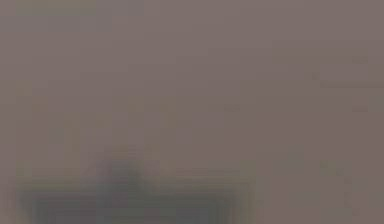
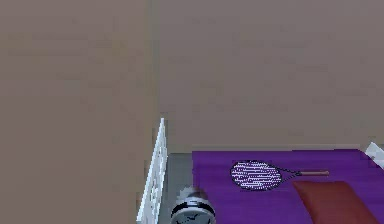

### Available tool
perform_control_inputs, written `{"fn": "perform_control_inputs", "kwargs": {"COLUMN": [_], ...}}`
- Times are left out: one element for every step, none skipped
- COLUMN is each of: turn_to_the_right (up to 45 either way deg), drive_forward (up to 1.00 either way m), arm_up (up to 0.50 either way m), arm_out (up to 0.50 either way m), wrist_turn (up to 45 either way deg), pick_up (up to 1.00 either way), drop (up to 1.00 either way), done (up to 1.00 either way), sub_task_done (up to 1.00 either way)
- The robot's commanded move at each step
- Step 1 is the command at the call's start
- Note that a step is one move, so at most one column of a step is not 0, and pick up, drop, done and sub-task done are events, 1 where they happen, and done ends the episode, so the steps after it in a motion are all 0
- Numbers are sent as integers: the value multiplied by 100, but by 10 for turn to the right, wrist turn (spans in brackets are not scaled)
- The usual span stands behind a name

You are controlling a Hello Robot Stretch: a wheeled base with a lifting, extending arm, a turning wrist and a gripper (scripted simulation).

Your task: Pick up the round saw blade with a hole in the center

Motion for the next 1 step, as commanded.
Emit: {"fn": "perform_control_inputs", "kwargs": {"turn_to_the_right": [0], "drive_forward": [0], "arm_up": [48], "arm_out": [0], "wrist_turn": [0], "pick_up": [0], "drop": [0], "done": [0], "sub_task_done": [0]}}
